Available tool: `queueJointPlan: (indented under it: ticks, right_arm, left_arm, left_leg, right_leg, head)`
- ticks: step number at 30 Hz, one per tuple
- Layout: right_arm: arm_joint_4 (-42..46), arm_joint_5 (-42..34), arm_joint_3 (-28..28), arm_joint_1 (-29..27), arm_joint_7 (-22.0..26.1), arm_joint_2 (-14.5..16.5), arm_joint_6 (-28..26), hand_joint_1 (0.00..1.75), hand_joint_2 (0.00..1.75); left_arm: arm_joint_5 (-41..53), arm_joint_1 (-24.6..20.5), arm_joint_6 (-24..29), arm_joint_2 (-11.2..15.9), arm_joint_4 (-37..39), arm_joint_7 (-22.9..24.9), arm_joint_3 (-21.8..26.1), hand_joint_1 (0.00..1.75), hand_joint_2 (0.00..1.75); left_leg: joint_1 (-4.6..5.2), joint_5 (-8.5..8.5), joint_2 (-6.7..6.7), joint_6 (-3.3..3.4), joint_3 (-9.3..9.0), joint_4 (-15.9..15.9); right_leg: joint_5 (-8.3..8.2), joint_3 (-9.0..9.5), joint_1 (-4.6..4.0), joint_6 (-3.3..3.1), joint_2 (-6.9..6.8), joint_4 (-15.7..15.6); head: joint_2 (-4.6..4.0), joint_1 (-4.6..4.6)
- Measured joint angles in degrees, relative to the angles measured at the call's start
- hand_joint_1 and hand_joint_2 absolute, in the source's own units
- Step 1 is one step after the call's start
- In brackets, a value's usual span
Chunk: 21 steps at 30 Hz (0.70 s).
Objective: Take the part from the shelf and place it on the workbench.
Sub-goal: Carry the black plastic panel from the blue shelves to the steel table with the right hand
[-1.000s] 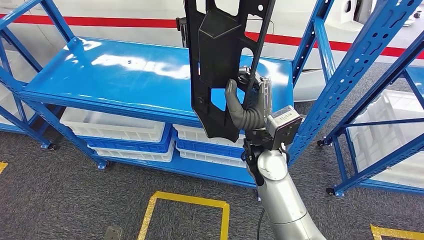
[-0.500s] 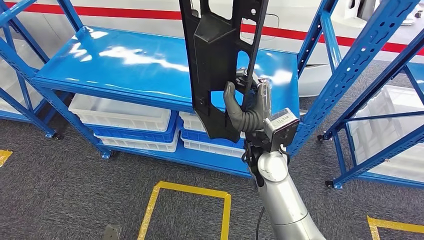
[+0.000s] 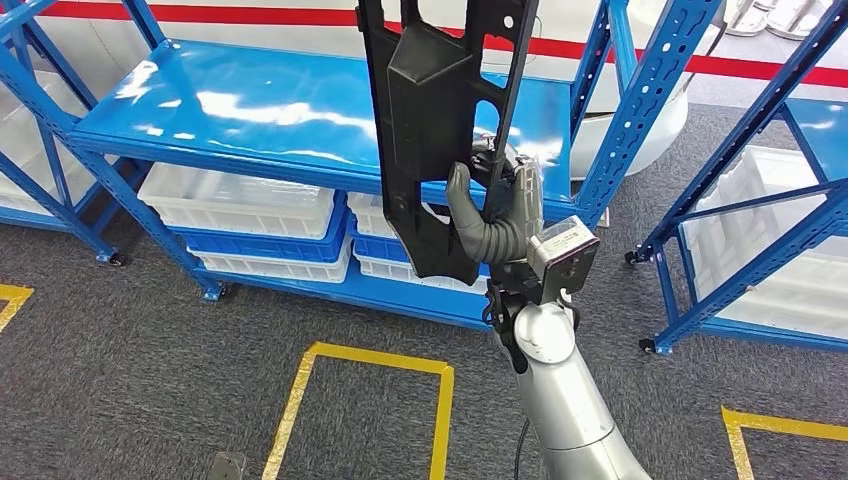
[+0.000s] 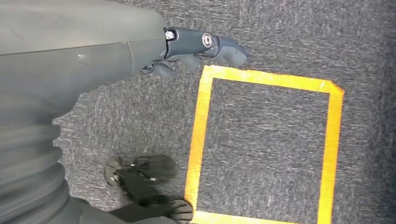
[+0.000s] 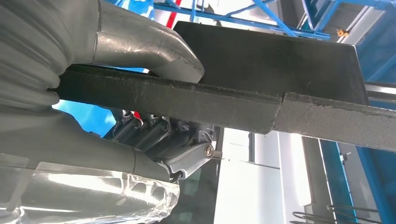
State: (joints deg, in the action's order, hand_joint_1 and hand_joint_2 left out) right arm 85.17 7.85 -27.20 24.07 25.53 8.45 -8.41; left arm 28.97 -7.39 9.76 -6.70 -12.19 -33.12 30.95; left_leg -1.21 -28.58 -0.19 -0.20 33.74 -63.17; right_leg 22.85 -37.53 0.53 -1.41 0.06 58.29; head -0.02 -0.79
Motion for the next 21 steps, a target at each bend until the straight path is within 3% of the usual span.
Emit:
queueJointPlan:
  ticks: [2,5,6,7,9,10,11,12,14,15,16,18,19,21]
  right_arm:
    - [0.2,0.1,0.0,0.0,0.0,0.2,0.0,1.75,1.75]
    - [0.4,0.3,0.0,0.0,0.2,0.4,0.0,1.75,1.75]
    - [0.5,0.3,0.0,0.0,0.2,0.3,0.0,1.75,1.75]
    - [0.6,0.4,0.0,0.0,0.3,0.2,0.0,1.75,1.75]
    - [0.6,0.5,0.0,0.0,0.4,0.0,0.0,1.75,1.75]
    - [0.6,0.5,0.0,0.0,0.4,-0.1,0.0,1.75,1.75]
    - [0.6,0.5,0.0,-0.1,0.4,-0.2,0.0,1.75,1.75]
    - [0.6,0.5,0.0,-0.1,0.4,-0.2,0.0,1.75,1.75]
    - [0.6,0.5,0.0,-0.2,0.4,-0.4,0.0,1.75,1.75]
    - [0.6,0.6,0.0,-0.2,0.5,-0.4,0.0,1.75,1.75]
    - [0.7,0.8,0.0,-0.2,0.5,-0.4,-0.1,1.75,1.75]
    - [0.9,1.2,0.0,-0.4,0.8,-0.3,-0.3,1.75,1.75]
    - [0.9,1.5,0.0,-0.5,0.9,-0.2,-0.5,1.75,1.75]
    - [1.0,2.0,0.0,-0.7,1.2,-0.1,-0.7,1.75,1.75]
  left_arm:
    - [0.1,-0.2,0.0,0.0,-0.1,-0.1,0.0,0.0,1.75]
    - [0.1,-0.3,0.0,0.0,-0.1,-0.1,0.0,0.0,1.75]
    - [0.1,-0.4,0.0,0.0,-0.2,-0.1,0.0,0.0,1.75]
    - [0.1,-0.4,0.0,0.0,-0.2,-0.1,0.0,0.0,1.75]
    - [0.2,-0.5,0.0,-0.1,-0.2,-0.1,0.0,0.0,1.75]
    - [0.2,-0.5,0.0,-0.1,-0.2,-0.1,0.0,0.0,1.75]
    - [0.2,-0.5,0.0,-0.2,-0.2,-0.1,0.0,0.0,1.75]
    - [0.2,-0.5,0.0,-0.2,-0.2,-0.1,0.0,0.0,1.75]
    - [0.2,-0.5,0.0,-0.3,-0.2,-0.1,0.0,0.0,1.75]
    - [0.2,-0.5,0.1,-0.3,-0.2,-0.2,0.0,0.0,1.75]
    - [0.3,-0.5,0.1,-0.4,-0.2,-0.3,0.0,0.0,1.75]
    - [0.3,-0.5,0.3,-0.4,-0.2,-0.7,0.0,0.0,1.75]
    - [0.3,-0.4,0.4,-0.3,-0.2,-0.8,0.0,0.0,1.75]
    - [0.3,-0.2,0.6,-0.3,-0.2,-1.0,0.1,0.0,1.75]
  left_leg:
    - [0.62,-0.47,-0.19,0.93,-1.8,3.5]
    - [1.13,1.87,0.1,2.48,-1.36,4.9]
    - [1.02,3.08,0.28,3.01,-1.1,5.8]
    - [0.89,4.41,0.46,3.38,-0.64,6.8]
    - [0.74,6.58,0.63,3.74,0.82,7.7]
    - [0.74,7.25,0.66,3.69,1.58,7.8]
    - [0.73,7.8,0.67,3.61,2.29,7.8]
    - [0.72,8.45,0.69,3.47,3.17,7.7]
    - [0.64,9.9,0.71,3.0,5.36,7.7]
    - [0.59,10.76,0.7,2.65,6.64,7.5]
    - [0.65,11.43,0.65,2.24,7.74,7.3]
    - [0.81,12.68,0.67,1.5,9.18,6.5]
    - [0.81,13.34,0.67,1.23,9.51,6.4]
    - [0.37,14.44,0.63,0.73,9.66,6.6]
  right_leg:
    - [-0.96,-0.35,0.12,0.72,-0.05,-0.2]
    - [-2.24,-0.46,0.01,1.86,-0.07,-1.2]
    - [-1.44,-0.89,-0.13,1.84,-0.04,-0.8]
    - [0.46,-1.63,-0.21,1.59,-0.02,0.6]
    - [6.18,-3.37,-0.03,0.91,-0.01,6.5]
    - [8.2,-4.01,0.11,0.85,-0.01,9.4]
    - [9.37,-4.37,0.19,1.02,-0.01,12.0]
    - [9.48,-4.21,0.32,1.51,-0.01,13.8]
    - [7.77,-1.74,0.68,2.95,-0.04,14.2]
    - [6.8,0.94,0.92,3.61,-0.07,12.2]
    - [6.91,4.77,0.99,3.79,-0.09,8.2]
    - [9.06,10.34,0.91,3.17,0.08,0.4]
    - [10.04,11.56,0.73,2.71,0.17,-1.8]
    - [9.72,11.01,0.88,1.91,0.14,-2.0]
  head:
    - [0.0,0.01]
    - [0.0,-0.16]
    - [0.0,-0.06]
    - [0.0,0.04]
    - [0.0,0.26]
    - [0.0,0.28]
    - [0.0,0.31]
    - [0.0,0.32]
    - [0.0,0.33]
    - [0.0,0.33]
    - [0.0,0.37]
    - [-0.01,0.31]
    - [-0.02,0.36]
    - [-0.04,0.47]
